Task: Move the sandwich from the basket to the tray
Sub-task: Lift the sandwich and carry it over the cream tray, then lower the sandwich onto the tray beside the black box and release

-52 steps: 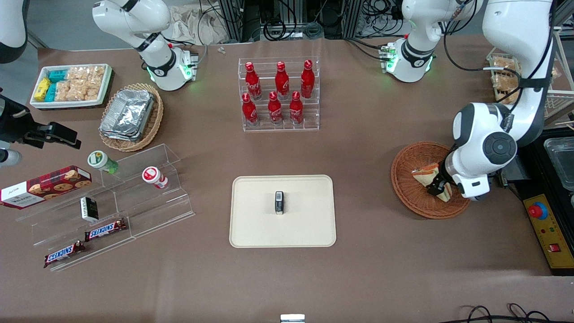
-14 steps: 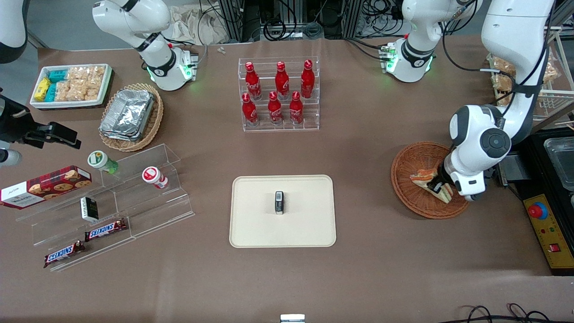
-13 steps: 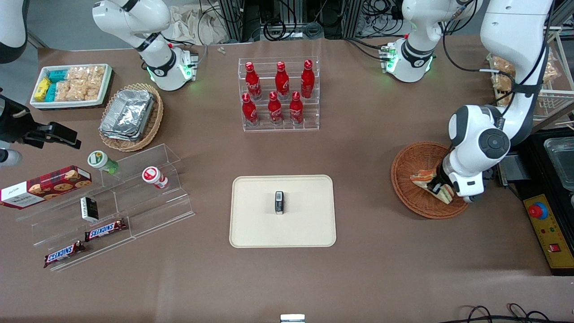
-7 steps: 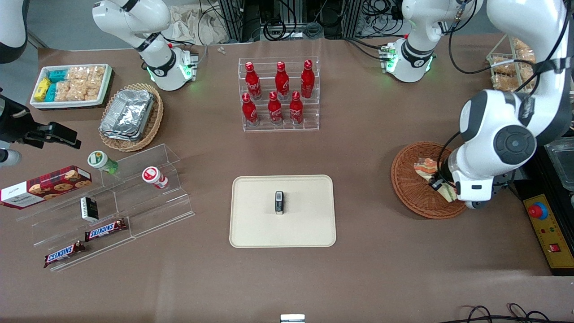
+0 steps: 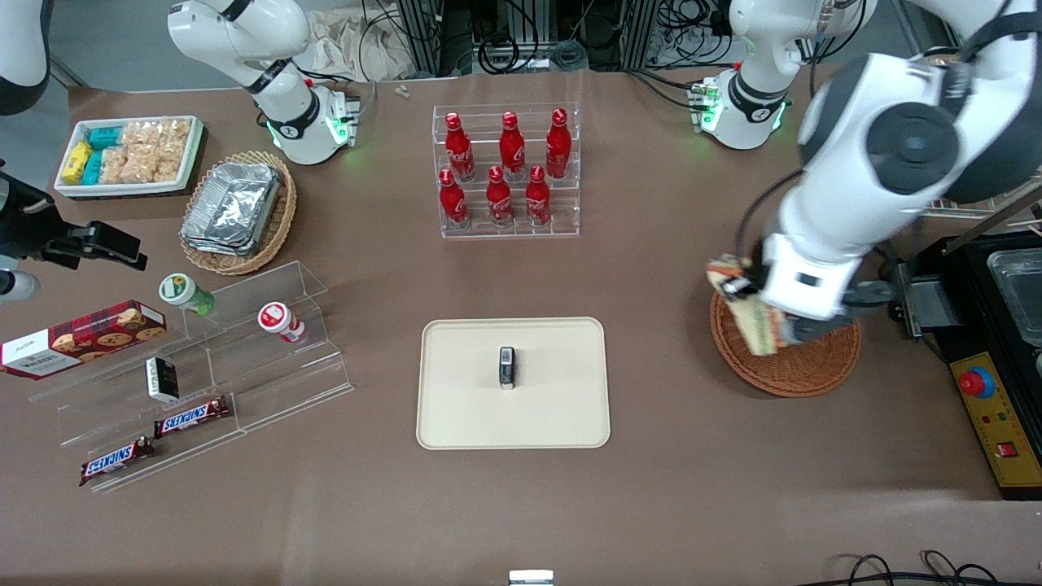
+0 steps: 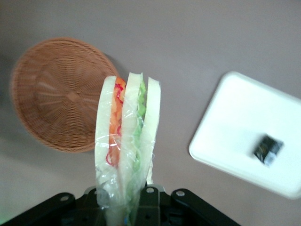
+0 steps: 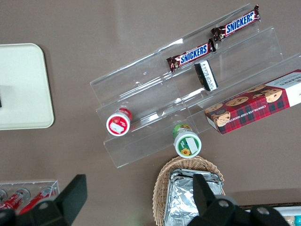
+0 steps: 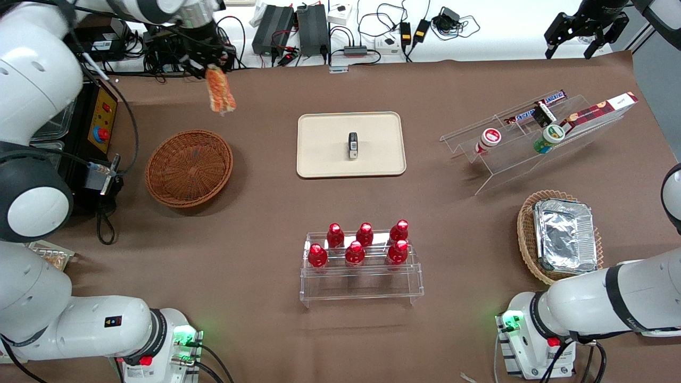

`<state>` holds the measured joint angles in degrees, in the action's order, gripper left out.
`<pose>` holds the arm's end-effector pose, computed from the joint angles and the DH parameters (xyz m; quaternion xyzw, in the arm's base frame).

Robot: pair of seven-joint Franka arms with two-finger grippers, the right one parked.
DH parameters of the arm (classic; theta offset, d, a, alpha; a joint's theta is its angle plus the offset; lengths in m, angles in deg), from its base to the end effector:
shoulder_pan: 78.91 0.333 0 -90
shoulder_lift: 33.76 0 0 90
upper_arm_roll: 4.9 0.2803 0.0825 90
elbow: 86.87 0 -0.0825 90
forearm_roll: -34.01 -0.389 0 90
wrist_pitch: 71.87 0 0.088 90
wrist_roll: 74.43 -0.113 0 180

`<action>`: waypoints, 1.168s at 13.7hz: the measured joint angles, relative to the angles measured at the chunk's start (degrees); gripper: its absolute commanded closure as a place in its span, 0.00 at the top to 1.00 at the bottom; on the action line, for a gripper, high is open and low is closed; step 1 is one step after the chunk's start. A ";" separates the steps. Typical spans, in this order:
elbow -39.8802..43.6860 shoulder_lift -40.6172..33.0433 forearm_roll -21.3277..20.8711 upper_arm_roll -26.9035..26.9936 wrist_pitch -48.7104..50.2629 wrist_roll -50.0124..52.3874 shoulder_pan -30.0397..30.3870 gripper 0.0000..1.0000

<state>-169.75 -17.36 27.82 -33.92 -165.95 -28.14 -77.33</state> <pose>0.5772 -0.2489 0.4959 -0.9858 -0.1651 0.0312 0.0044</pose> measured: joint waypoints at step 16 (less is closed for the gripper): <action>0.34 32.17 -15.53 -1.52 -31.75 -1.17 -11.74 0.00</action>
<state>-169.42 14.81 12.29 -35.45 -197.70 -29.31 -89.08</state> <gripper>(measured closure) 0.806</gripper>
